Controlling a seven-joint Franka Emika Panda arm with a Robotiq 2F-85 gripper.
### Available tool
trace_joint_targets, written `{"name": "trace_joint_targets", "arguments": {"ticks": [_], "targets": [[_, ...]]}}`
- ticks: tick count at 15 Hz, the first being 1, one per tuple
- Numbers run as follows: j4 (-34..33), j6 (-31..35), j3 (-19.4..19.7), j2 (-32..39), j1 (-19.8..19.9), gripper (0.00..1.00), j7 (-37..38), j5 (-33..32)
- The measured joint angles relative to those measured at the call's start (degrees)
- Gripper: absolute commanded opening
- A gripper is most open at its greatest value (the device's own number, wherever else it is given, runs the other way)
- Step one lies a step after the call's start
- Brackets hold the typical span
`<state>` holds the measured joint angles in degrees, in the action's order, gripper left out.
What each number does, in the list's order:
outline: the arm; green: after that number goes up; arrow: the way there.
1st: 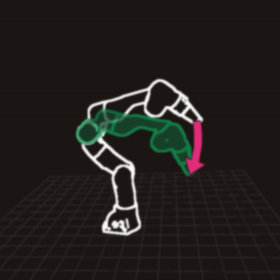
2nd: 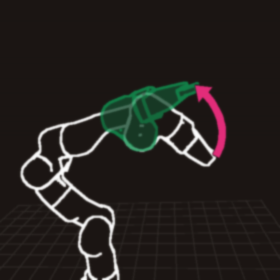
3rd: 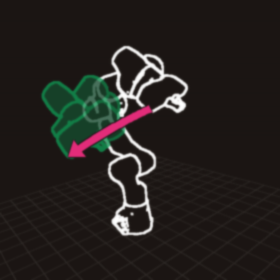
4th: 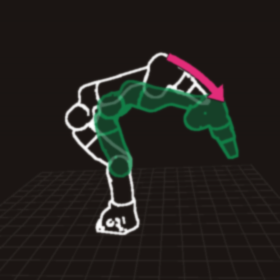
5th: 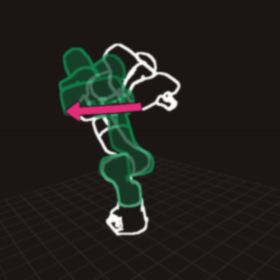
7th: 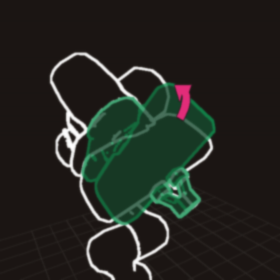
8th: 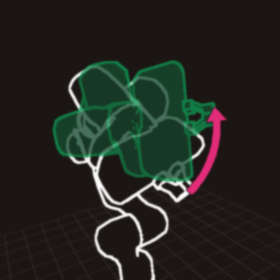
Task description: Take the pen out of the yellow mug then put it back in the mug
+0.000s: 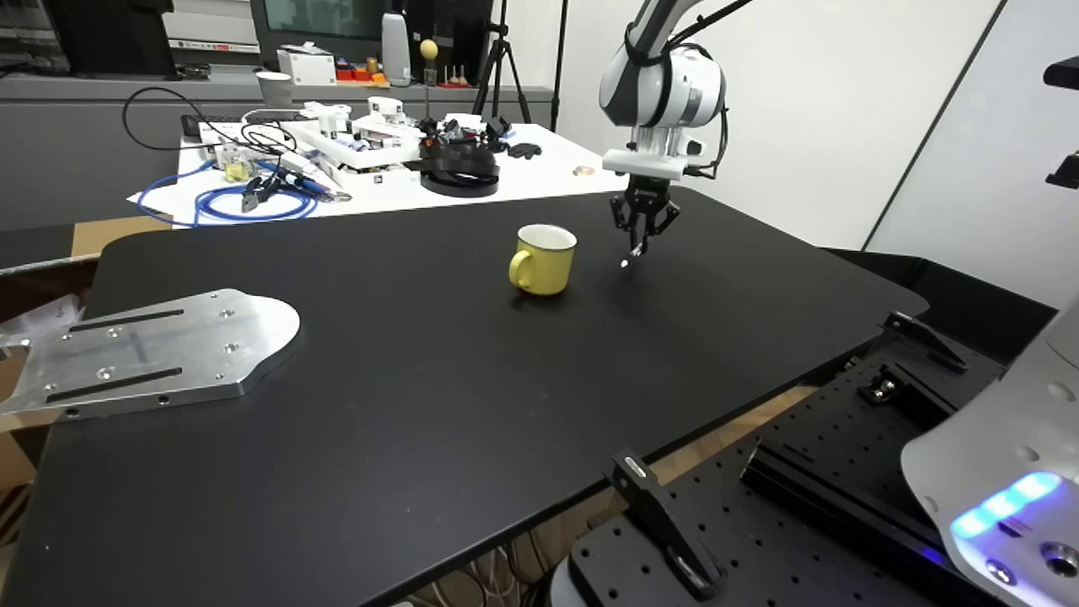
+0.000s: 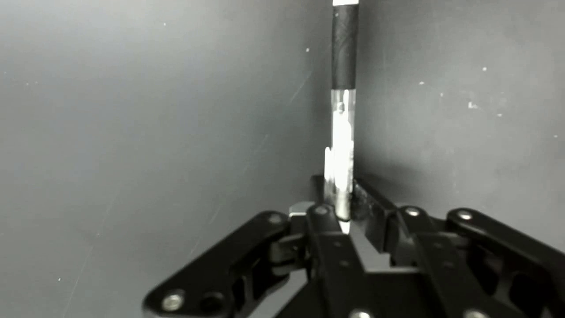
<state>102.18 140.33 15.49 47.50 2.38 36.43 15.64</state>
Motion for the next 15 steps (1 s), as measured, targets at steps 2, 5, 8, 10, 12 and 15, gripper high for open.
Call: {"name": "trace_joint_targets", "arguments": {"ticks": [2,5,8,10,12,15], "targets": [[-0.87,-0.71,-0.02,-0.23,-0.29,0.05,0.46,-0.04],[-1.74,-1.53,-0.06,-1.30,-0.99,0.05,0.99,-0.30],[-2.33,-2.33,-0.11,-2.82,-2.06,0.05,1.94,-1.28],[-2.54,-2.95,-0.21,-3.97,-3.05,0.05,2.82,-2.15],[-2.90,-3.88,-0.53,-5.02,-4.09,0.05,3.80,-2.93],[-3.90,-5.48,-1.33,-6.27,-5.50,0.05,5.36,-4.29]]}}
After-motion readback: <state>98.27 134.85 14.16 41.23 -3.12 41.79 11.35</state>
